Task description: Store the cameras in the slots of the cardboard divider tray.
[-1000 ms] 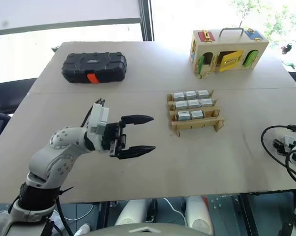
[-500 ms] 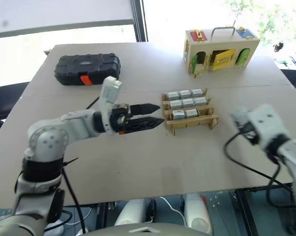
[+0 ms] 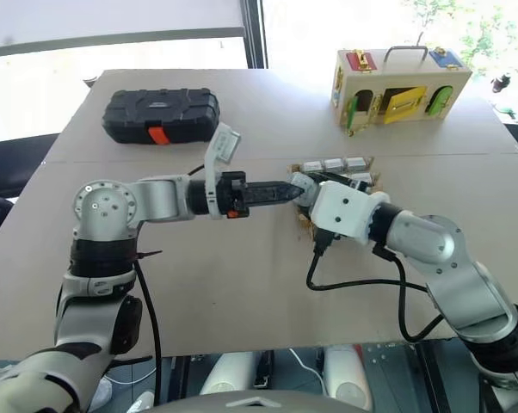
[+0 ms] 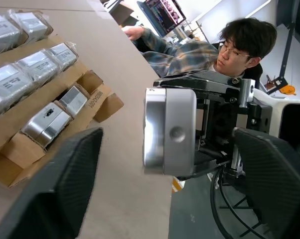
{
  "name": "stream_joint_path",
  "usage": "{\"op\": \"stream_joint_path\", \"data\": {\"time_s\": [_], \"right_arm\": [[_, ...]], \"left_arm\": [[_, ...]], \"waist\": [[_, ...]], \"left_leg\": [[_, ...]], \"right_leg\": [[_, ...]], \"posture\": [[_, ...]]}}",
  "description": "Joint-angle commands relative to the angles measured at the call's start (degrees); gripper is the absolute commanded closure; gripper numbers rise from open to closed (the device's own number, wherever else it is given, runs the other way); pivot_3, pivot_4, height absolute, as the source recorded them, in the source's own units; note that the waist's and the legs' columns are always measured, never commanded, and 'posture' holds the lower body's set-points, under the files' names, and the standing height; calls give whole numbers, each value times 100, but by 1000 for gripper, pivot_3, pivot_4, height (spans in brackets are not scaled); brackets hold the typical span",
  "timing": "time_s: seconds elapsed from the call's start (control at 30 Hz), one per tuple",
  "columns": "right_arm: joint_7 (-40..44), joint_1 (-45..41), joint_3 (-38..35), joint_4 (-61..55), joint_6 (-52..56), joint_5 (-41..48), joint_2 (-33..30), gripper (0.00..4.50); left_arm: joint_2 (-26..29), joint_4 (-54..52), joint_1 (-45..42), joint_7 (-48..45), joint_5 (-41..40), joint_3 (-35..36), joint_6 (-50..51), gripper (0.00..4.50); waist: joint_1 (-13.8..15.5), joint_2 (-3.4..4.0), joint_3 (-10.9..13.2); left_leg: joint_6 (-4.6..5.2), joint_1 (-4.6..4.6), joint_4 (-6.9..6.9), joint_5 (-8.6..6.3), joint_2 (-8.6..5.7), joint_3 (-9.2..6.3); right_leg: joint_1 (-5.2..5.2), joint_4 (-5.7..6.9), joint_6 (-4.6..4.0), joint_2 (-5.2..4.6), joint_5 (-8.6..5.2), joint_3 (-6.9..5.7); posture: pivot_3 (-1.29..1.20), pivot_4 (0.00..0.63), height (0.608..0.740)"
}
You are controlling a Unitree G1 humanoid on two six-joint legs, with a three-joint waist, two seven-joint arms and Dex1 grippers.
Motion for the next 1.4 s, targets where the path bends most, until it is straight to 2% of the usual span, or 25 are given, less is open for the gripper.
{"op": "stream_joint_path", "data": {"time_s": [0.03, 0.13, 0.27, 0.3, 0.33, 0.4, 0.43, 0.5, 0.57, 0.6, 0.67, 0.8, 0.97, 1.13, 1.4], "right_arm": [[21, -164, 0, -147, -72, -76, 72, 2272], [25, -184, 18, -190, -24, -97, 116, 2272], [55, -156, -114, -266, 260, 137, 235, 2272], [50, -143, -158, -275, 294, 169, 255, 1357], [33, -88, -248, -288, 311, 188, 252, 1044], [-60, 241, -714, -319, 468, 352, 282, 118], [-88, 543, -1138, -318, 628, 542, 324, 46], [83, 1151, -1945, -246, 663, 931, 294, 46], [763, 1676, -3218, 226, 346, 1892, 325, 46], [1164, 1802, -3736, 530, 304, 2295, 187, 46], [1685, 1825, -4271, 1019, 243, 2758, -111, 46], [2128, 1636, -4566, 1784, -42, 3007, -556, 46], [2130, 1521, -4645, 2239, -387, 2929, -858, 46], [1994, 1911, -4659, 1958, -538, 2929, -749, 46], [2042, 2759, -5095, 1651, -583, 2996, -791, 46]], "left_arm": [[-47, -93, -187, -41, 40, 56, 25, 2294], [-23, -11, -264, -150, 121, 30, 81, 3662], [-80, 8, -352, -285, 273, -7, 79, 3714], [-92, 18, -384, -332, 349, -26, 53, 3714], [-110, 65, -444, -384, 439, -48, 17, 3714], [-96, 165, -646, -724, 782, -220, -199, 3714], [-96, 271, -812, -976, 1052, -390, -406, 3714], [-140, 603, -1153, -1526, 1633, -781, -867, 3714], [-198, 1070, -1576, -2549, 2735, -1787, -1874, 3714], [-360, 1563, -1841, -2998, 3311, -2263, -2451, 3714], [-751, 2617, -2295, -3599, 4156, -2778, -3431, 3714], [-1608, 4617, -3093, -4209, 5149, -2947, -4781, 3714], [-2624, 6697, -3849, -3705, 6199, -2776, -6255, 3714], [-3002, 7407, -3982, -3422, 6852, -2546, -6814, 3714], [-3079, 7669, -3970, -3539, 7846, -2617, -7064, 3714]], "waist": [[20, 0, 0], [35, 0, 0], [34, 0, 0], [35, 0, 0], [39, 0, 0], [60, -1, 0], [92, -3, -1], [173, -5, -1], [190, -4, -1], [210, -4, -1], [194, 1, 0], [107, 0, 2], [43, 0, 5], [55, 3, 3], [55, 6, 1]], "left_leg": [[0, 3, 0, 0, 0, 0], [-1, 8, 1, 1, 1, 0], [-3, 11, 2, 4, 1, 1], [-3, 10, 2, 4, 1, 1], [-3, 10, 2, 4, 1, 1], [-3, 9, 3, 4, 1, 1], [-3, 5, 3, 4, 0, -2], [-3, -3, 4, 3, -6, -13], [-1, -6, 4, 2, -31, -5], [0, -5, 2, 2, -39, -2], [13, -1, 5, -4, -50, 11], [69, 3, 8, -35, -42, 18], [94, -3, -5, -51, -32, 15], [111, -21, -7, -61, -31, 10], [113, -46, 22, -62, -31, 12]], "right_leg": [[0, 5, 0, 0, 0, 0], [1, 13, -3, 4, -1, 1], [2, 18, -4, 8, -2, 3], [2, 19, -3, 8, -1, 3], [2, 19, -2, 8, -1, 3], [2, 18, -2, 8, 0, 2], [2, 15, -2, 7, 0, -1], [5, 7, -2, 5, 0, -12], [5, -3, -2, 2, 0, -6], [12, -13, -2, 1, -1, -7], [25, -30, -4, -3, -2, -1], [36, -62, -11, 3, -5, 11], [28, -65, 15, 10, 6, 12], [7, -63, 19, 8, 6, 9], [-4, -65, 42, -6, 19, 13]], "posture": [[0, 150, 740], [0, 150, 740], [0, 150, 740], [0, 150, 740], [0, 150, 740], [0, 150, 740], [0, 150, 740], [0, 150, 740], [0, 150, 740], [0, 150, 740], [0, 150, 740], [0, 150, 740], [0, 150, 740], [0, 150, 740], [0, 150, 740]]}}
